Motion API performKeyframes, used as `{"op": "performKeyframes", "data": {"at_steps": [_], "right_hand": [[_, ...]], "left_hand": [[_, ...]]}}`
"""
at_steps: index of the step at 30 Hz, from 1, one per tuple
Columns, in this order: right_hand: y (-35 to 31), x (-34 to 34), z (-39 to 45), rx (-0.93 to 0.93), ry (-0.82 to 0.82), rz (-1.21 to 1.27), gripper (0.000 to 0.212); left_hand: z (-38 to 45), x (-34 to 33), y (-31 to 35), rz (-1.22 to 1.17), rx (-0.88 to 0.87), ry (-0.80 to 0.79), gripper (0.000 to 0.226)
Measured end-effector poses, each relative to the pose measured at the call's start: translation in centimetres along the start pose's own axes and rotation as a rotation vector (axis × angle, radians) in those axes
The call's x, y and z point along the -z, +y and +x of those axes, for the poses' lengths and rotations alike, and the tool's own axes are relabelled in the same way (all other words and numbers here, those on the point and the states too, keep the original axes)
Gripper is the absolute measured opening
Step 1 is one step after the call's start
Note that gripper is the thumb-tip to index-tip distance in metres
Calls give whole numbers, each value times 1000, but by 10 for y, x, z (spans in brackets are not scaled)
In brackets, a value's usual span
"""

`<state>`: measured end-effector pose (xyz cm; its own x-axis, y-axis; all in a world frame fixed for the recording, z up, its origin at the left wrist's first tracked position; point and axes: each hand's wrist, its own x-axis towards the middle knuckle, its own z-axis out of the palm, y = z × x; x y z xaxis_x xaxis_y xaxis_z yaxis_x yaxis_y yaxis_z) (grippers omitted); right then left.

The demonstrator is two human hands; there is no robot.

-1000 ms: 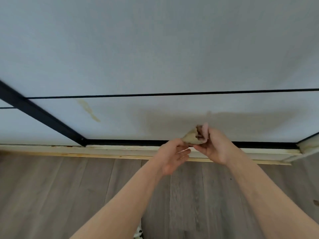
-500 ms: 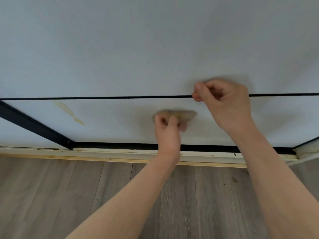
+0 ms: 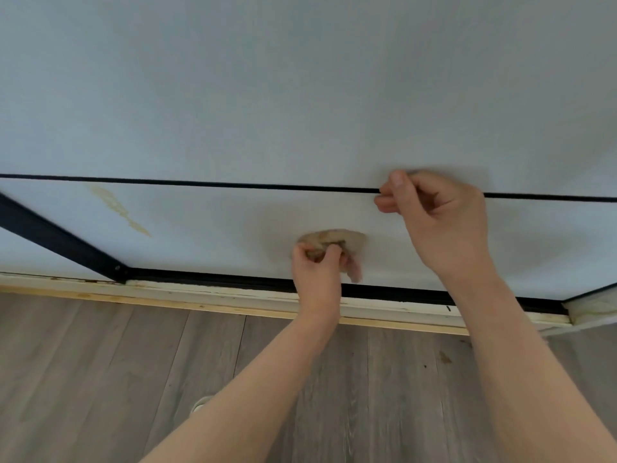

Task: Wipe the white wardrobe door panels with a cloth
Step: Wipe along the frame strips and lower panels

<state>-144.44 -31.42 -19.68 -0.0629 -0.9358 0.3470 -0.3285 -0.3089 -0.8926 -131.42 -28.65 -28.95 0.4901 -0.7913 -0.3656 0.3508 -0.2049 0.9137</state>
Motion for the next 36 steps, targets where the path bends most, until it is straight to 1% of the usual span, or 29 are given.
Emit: {"op": "performKeyframes", "data": {"at_steps": [2, 3, 4, 5, 6, 8, 10, 11, 12, 13, 14, 15, 17, 18, 20, 21, 22, 23, 26, 27, 28, 30, 32, 33, 34, 35, 36], "right_hand": [[-3, -1, 3, 1, 10, 4, 26], [-2, -1, 3, 13, 19, -9, 26], [-2, -1, 2, 16, 24, -17, 25], [-3, -1, 1, 12, 19, -12, 23], [-3, -1, 0, 4, 16, 0, 21], [-1, 2, 1, -26, 34, 17, 20], [0, 1, -2, -40, 73, 13, 23], [-1, -2, -4, -26, 98, -8, 27], [-3, -5, -6, -5, 116, -31, 32], [-6, -11, -7, 22, 105, -35, 35], [-12, -19, -7, 47, 63, -24, 34], [-17, -25, -5, 72, 5, -14, 34], [-25, -36, 1, 111, -78, 1, 37], [-26, -39, 4, 102, -76, 14, 40], [-23, -42, 7, 73, -34, 35, 45], [-21, -41, 6, 71, -18, 21, 47], [-18, -42, 5, 76, -7, -2, 49], [-16, -39, 3, 79, 8, -20, 50], [-14, -39, 2, 100, 56, -66, 51], [-15, -41, 2, 105, 74, -73, 51], [-15, -43, 0, 109, 98, -87, 51], [-18, -51, -3, 144, 155, -167, 51], [-25, -63, -4, 186, 166, -161, 51], [-30, -69, -3, 201, 129, -116, 51], [-34, -75, 0, 225, 79, -95, 51], [-38, -80, 2, 256, 40, -95, 52], [-40, -82, 4, 275, 19, -91, 52]], "left_hand": [[-24, -16, 34, 2, -286, -165, 24], [-28, -20, 46, -11, -366, -209, 25], [-23, -19, 48, 15, -412, -219, 27], [-15, -11, 42, 94, -427, -201, 28], [-7, 0, 32, 193, -404, -164, 27], [9, 22, 3, 331, -253, -83, 21], [23, 42, -22, 367, -70, -21, 16], [29, 50, -28, 363, -1, -15, 16], [33, 54, -31, 359, 38, -25, 16], [34, 55, -31, 351, 38, -32, 16], [30, 52, -23, 347, 9, -37, 16], [21, 43, -12, 327, -60, -58, 16], [-2, 20, 22, 180, -257, -140, 15], [-11, 10, 39, 95, -349, -161, 15], [-12, 5, 57, 37, -481, -86, 23], [-8, 10, 54, 50, -494, -18, 25], [2, 21, 43, 75, -456, 53, 24], [10, 33, 30, 106, -361, 120, 24], [46, 73, -10, 116, 29, 303, 18], [55, 81, -12, 96, 90, 329, 16], [59, 83, -10, 83, 96, 337, 17], [45, 69, 9, 91, 7, 274, 21], [13, 44, 39, 89, -204, 115, 23], [-1, 33, 51, 36, -304, 14, 23], [-10, 25, 61, -42, -369, -72, 24], [-13, 20, 68, -103, -401, -116, 28], [-12, 18, 70, -124, -406, -101, 31]]}}
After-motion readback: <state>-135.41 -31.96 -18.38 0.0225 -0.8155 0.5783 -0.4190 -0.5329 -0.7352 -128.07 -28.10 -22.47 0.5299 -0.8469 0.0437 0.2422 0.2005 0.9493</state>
